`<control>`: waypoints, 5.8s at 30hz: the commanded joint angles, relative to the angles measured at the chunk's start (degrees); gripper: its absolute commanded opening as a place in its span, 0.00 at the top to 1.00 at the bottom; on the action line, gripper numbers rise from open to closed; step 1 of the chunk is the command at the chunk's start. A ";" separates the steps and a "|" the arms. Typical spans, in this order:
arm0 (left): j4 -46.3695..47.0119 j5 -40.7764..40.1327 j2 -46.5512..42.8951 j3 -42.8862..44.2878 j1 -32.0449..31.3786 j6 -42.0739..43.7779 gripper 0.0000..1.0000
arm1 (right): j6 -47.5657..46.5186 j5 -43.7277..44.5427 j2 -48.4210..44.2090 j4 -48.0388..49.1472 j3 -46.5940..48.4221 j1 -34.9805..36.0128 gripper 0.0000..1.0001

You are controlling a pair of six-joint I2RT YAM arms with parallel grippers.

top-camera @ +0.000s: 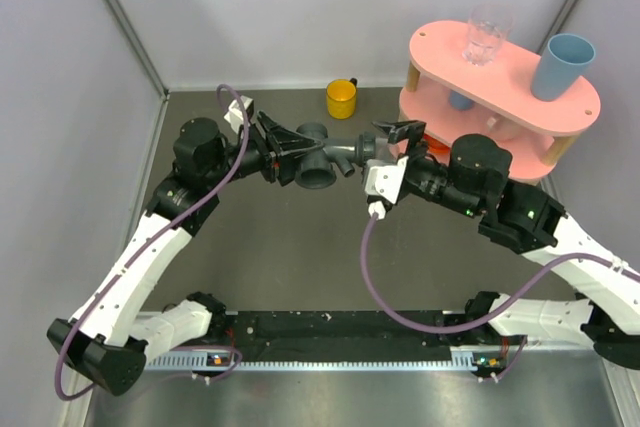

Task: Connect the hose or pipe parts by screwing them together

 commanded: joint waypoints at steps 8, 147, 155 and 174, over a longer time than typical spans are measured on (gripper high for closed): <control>-0.80 6.91 2.16 6.62 0.03 -0.69 1.00 | 0.90 -2.58 2.33 -3.80 2.84 0.90 0.21; -2.64 2.08 0.49 10.57 0.91 2.31 1.00 | 16.39 -3.14 -4.00 1.82 4.59 -3.51 0.01; -8.53 2.25 1.20 15.23 0.91 -0.34 1.00 | 3.81 4.09 1.01 1.47 5.82 4.50 0.02; 21.04 9.64 -0.99 6.03 0.91 17.14 1.00 | 23.17 -4.23 9.71 -8.63 17.51 1.97 0.95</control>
